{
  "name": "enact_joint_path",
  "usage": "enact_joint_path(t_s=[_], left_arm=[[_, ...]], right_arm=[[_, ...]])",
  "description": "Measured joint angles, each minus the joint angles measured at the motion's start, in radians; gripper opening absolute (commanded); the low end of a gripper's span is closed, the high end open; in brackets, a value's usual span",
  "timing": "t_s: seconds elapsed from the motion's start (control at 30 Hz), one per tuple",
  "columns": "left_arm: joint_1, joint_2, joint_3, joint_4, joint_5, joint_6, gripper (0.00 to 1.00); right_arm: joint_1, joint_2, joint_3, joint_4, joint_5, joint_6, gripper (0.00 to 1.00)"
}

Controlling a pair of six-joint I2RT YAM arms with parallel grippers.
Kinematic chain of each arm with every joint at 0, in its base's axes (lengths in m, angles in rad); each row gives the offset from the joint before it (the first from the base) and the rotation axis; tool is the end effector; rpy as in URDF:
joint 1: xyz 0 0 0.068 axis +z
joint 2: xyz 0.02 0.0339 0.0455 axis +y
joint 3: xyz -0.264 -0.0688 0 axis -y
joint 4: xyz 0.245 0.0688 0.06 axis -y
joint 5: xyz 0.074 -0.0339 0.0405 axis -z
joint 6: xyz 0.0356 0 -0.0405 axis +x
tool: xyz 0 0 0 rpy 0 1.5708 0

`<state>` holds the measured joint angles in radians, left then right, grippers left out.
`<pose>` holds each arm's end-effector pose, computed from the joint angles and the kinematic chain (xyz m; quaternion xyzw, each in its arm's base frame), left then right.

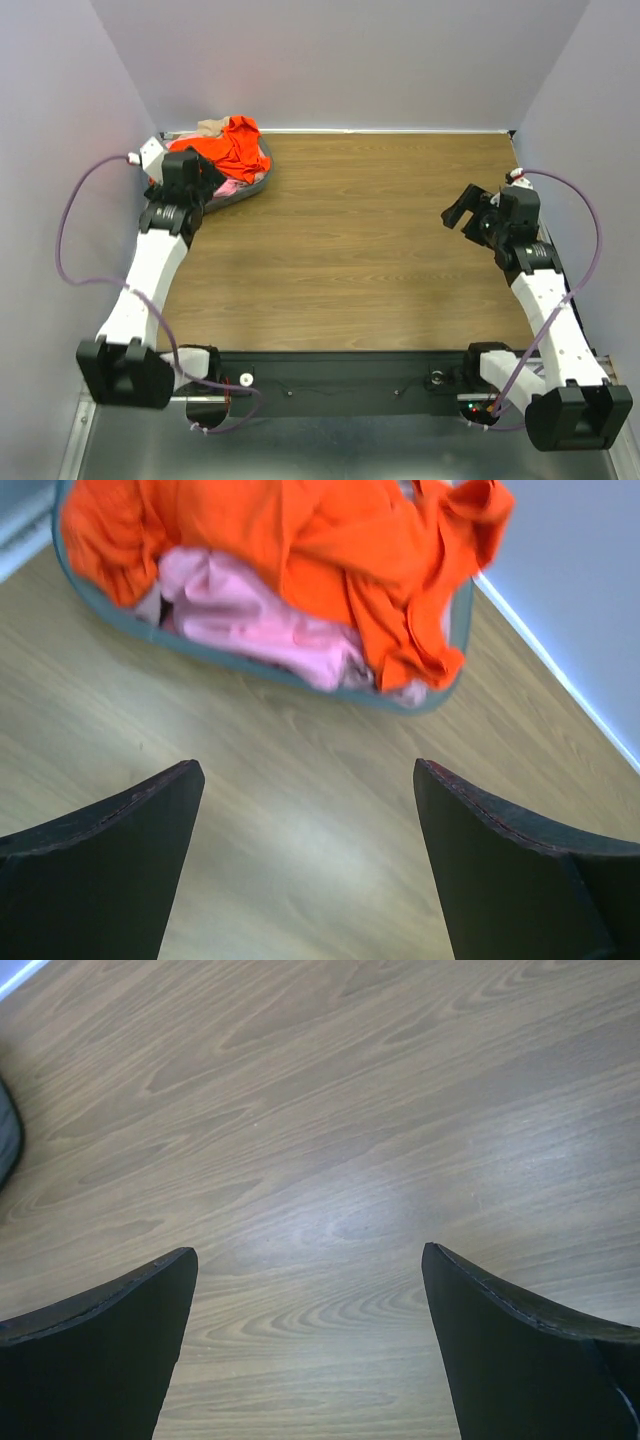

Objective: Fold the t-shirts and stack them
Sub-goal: Grab the tshirt from the pile

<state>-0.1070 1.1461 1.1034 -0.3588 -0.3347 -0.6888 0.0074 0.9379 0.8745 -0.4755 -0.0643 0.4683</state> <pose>0.2574 -0.0159 0.3615 -0.3239 0.7613 -0.0828 0.5555 0.2061 0.0038 0.3145 0.1831 0.8500 0.1434 0.4726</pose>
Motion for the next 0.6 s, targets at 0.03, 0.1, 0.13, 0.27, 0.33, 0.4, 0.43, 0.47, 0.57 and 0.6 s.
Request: enact_joint_path(t_s=[0.03, 0.1, 0.13, 0.27, 0.33, 0.4, 0.43, 0.47, 0.57, 0.6], left_arm=[[0.007, 0.045, 0.04, 0.002, -0.015, 0.0, 0.98], [0.029, 0.171, 0.136, 0.001, -0.048, 0.0, 0.98], [0.039, 0.239, 0.192, -0.004, -0.064, 0.001, 0.98], [0.071, 0.463, 0.353, -0.015, -0.101, 0.018, 0.98], [0.08, 0.576, 0.451, -0.037, -0.109, 0.027, 0.96], [0.086, 0.666, 0.546, -0.06, -0.116, 0.038, 0.9], [0.089, 0.724, 0.61, -0.067, -0.121, 0.045, 0.8], [0.09, 0.748, 0.641, -0.07, -0.124, 0.052, 0.73], [0.091, 0.856, 0.765, -0.108, -0.132, 0.063, 0.62], [0.091, 0.873, 0.785, -0.116, -0.133, 0.067, 0.62]], right_arm=[[0.0, 0.02, 0.006, 0.005, 0.002, 0.0, 1.0], [0.0, 0.065, 0.026, 0.011, 0.003, 0.0, 1.0], [0.0, 0.086, 0.036, 0.013, 0.003, 0.0, 1.0], [0.0, 0.168, 0.071, 0.027, 0.002, -0.003, 1.0], [0.0, 0.191, 0.072, 0.03, 0.001, -0.005, 1.0], [0.0, 0.209, 0.072, 0.032, 0.001, -0.007, 1.0], [0.0, 0.217, 0.072, 0.032, 0.001, -0.009, 1.0], [0.0, 0.227, 0.072, 0.032, 0.0, -0.01, 1.0], [0.0, 0.239, 0.072, 0.032, -0.004, -0.02, 1.0], [0.0, 0.239, 0.072, 0.032, -0.004, -0.021, 1.0]])
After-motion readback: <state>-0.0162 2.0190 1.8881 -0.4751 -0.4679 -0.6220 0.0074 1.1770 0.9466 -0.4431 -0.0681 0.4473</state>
